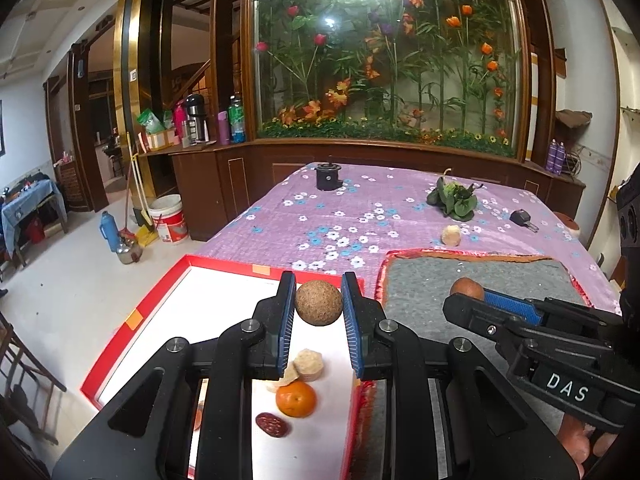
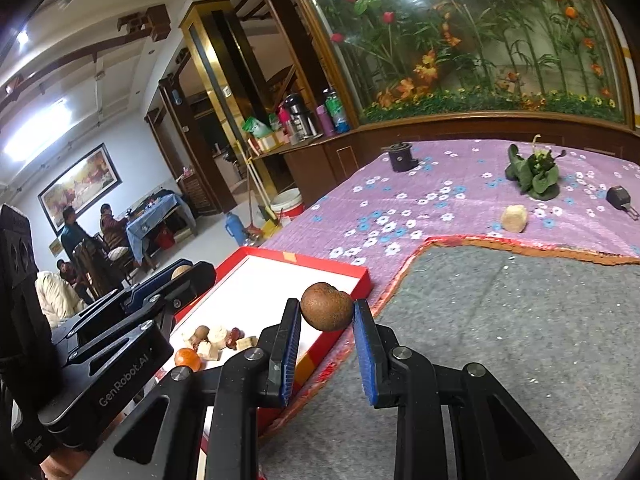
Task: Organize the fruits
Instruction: 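Carry both brown nuts from the grey mat over the white tray, then lower both nuts among the tray items and open both grippers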
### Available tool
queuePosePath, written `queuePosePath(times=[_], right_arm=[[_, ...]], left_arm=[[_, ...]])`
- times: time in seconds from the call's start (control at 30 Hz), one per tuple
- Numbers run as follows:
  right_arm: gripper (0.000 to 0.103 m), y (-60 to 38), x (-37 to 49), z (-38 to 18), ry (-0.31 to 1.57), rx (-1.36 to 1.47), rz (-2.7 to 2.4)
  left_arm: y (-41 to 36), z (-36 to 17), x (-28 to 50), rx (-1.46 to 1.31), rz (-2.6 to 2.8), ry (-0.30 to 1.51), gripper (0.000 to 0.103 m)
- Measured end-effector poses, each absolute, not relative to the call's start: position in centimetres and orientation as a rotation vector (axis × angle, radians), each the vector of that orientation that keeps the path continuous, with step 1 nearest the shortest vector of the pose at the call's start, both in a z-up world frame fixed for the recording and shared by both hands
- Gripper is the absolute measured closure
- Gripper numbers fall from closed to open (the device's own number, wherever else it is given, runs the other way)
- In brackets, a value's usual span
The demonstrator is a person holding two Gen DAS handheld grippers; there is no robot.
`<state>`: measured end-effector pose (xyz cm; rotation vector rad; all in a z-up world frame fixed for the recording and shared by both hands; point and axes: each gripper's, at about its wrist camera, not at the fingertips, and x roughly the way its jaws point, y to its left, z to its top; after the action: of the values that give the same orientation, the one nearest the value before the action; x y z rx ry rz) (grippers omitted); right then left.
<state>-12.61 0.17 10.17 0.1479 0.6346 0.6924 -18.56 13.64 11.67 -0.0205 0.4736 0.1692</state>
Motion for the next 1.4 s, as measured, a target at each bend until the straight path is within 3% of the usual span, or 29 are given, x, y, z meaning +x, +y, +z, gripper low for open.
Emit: queuePosePath(times=[1.4], right_arm=[[0.078, 8.0, -13.8, 7.6, 0.716, 0.036, 0.795]], left_arm=[[19.4, 8.4, -18.7, -0.104, 0.244, 0.542, 0.081]])
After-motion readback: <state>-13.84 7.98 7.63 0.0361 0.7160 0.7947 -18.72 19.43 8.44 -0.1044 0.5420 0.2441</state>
